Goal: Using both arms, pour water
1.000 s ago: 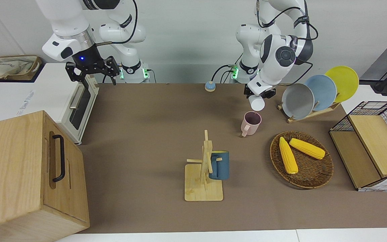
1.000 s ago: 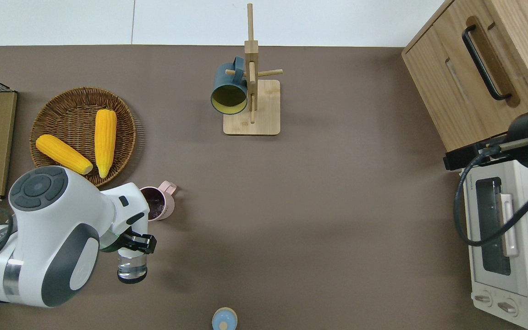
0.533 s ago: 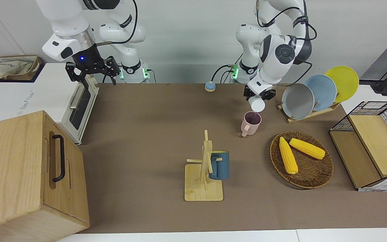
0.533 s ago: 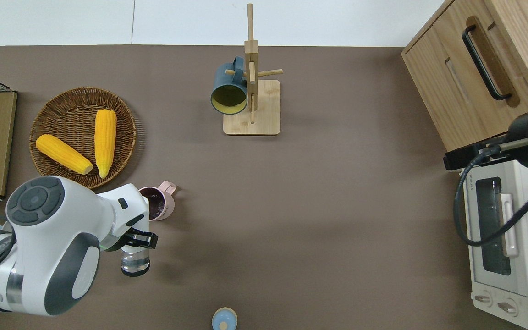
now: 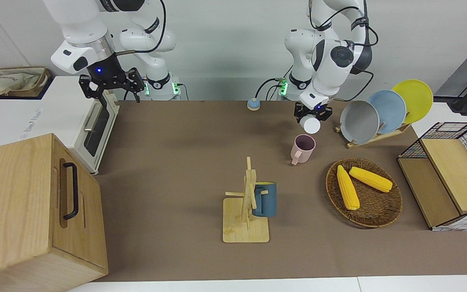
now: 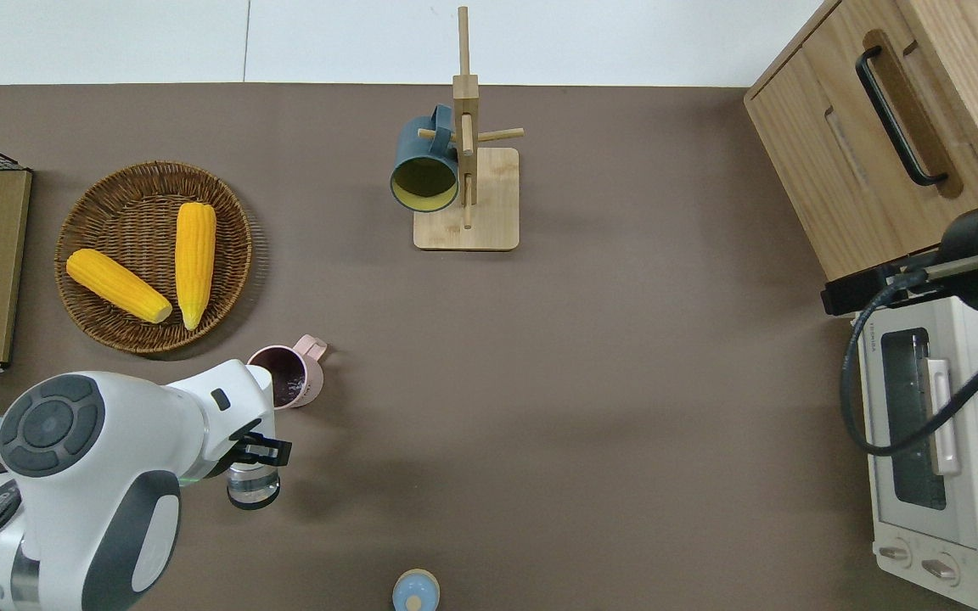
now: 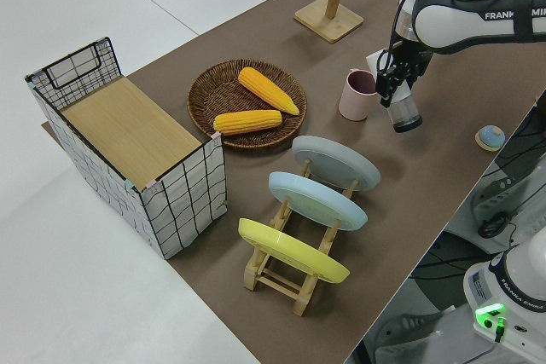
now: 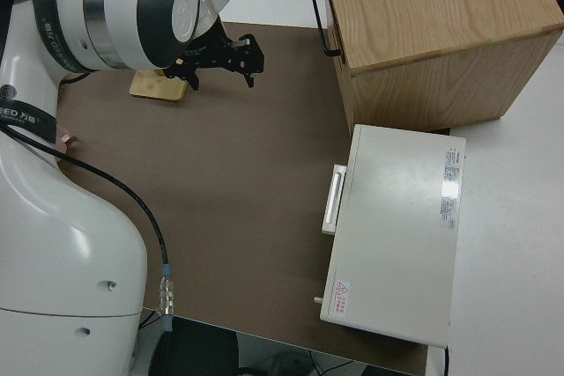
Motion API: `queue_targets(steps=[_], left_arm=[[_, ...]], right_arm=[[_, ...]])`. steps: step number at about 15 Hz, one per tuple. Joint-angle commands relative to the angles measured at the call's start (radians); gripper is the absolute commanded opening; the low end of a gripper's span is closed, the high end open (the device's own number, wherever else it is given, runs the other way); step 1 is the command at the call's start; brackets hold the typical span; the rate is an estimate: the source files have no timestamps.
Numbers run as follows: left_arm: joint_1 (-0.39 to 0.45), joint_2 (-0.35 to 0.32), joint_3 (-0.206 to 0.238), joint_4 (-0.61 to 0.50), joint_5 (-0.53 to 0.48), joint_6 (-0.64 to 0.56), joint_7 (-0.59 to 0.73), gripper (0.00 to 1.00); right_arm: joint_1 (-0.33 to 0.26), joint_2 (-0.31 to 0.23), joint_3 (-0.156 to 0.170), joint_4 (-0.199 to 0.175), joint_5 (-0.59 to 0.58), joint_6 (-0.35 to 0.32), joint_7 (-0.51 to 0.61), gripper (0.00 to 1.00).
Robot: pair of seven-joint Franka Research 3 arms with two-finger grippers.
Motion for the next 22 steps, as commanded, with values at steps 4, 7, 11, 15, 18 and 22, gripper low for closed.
queue_targets(steps=[4, 7, 11, 15, 18, 22], left_arm=[[-0.004, -0.078, 0.003, -0.070, 0.021, 0.062, -0.015, 0.06], [0.012, -0.148, 0.012, -0.102, 0.023, 0.075, -0.028, 0.06], [0.085, -0.198, 0.015, -0.103, 0.044, 0.088, -0.029, 0.07], [0.157, -0.213, 0.015, -0.087, 0.051, 0.167, -0.032, 0.07], [0.203, -0.195, 0.015, -0.032, 0.057, 0.203, -0.084, 0.08], [0.273, -0.140, 0.017, 0.109, 0.069, 0.200, -0.100, 0.07]], right_arm=[[-0.002, -0.008, 0.002, -0.003, -0.004, 0.007, 0.000, 0.987], [-0.003, -0.008, 0.002, -0.003, -0.004, 0.007, 0.000, 0.987], [-0.002, -0.008, 0.002, -0.001, -0.004, 0.007, 0.000, 0.987], [-0.003, -0.008, 0.002, -0.003, -0.004, 0.007, 0.000, 0.987], [-0.003, -0.008, 0.002, -0.001, -0.004, 0.007, 0.000, 0.987], [-0.003, -0.008, 0.002, -0.003, -0.004, 0.007, 0.000, 0.987]])
